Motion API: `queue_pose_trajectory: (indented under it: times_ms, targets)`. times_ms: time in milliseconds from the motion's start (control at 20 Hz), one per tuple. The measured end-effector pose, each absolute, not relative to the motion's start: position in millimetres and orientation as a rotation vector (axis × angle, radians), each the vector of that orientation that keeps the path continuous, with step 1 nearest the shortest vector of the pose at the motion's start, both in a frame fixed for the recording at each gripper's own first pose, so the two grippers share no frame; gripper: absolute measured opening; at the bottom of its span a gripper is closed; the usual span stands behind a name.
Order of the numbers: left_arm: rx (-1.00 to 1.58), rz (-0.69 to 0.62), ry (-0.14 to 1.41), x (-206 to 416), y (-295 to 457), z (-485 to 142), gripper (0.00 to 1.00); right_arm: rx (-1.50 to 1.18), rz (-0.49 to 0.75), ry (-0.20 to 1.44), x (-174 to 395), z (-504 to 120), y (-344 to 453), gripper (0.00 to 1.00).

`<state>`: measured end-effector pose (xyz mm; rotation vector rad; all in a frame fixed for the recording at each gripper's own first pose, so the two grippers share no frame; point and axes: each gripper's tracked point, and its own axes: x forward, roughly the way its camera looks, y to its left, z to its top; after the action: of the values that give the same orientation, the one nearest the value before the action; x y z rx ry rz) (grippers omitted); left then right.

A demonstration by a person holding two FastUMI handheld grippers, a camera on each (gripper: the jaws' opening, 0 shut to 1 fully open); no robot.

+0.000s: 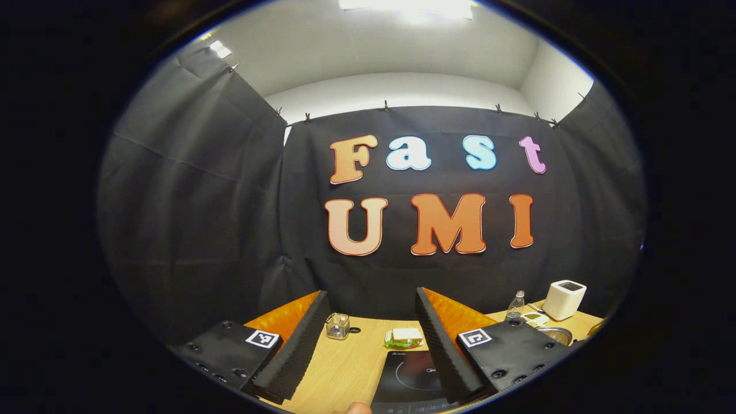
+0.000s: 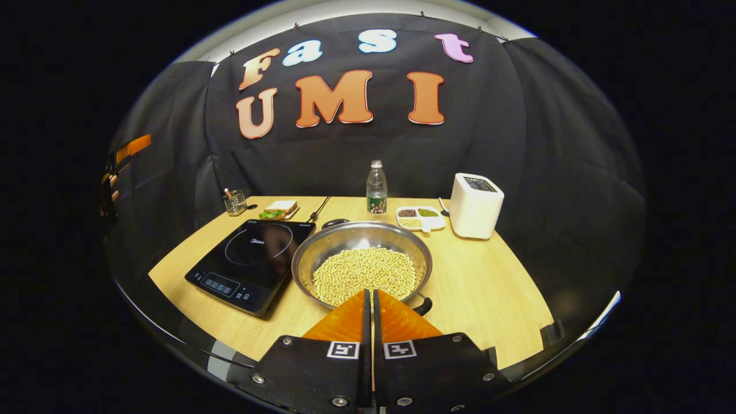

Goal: First push the handle of the pot to place it horizontally, then grasp the pot with both hands and set it on the induction cooktop.

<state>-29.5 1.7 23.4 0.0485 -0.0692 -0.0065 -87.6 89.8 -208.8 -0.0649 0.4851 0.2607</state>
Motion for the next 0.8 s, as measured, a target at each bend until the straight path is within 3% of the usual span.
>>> queue_pose_trajectory:
  times_ms: [800]
  targets:
    - [0.069, 0.008, -0.056, -25.3, -1.0, 23.0, 0.99, -0.055, 0.239, 0.702, -62.5, -302.8, 94.4, 0.01]
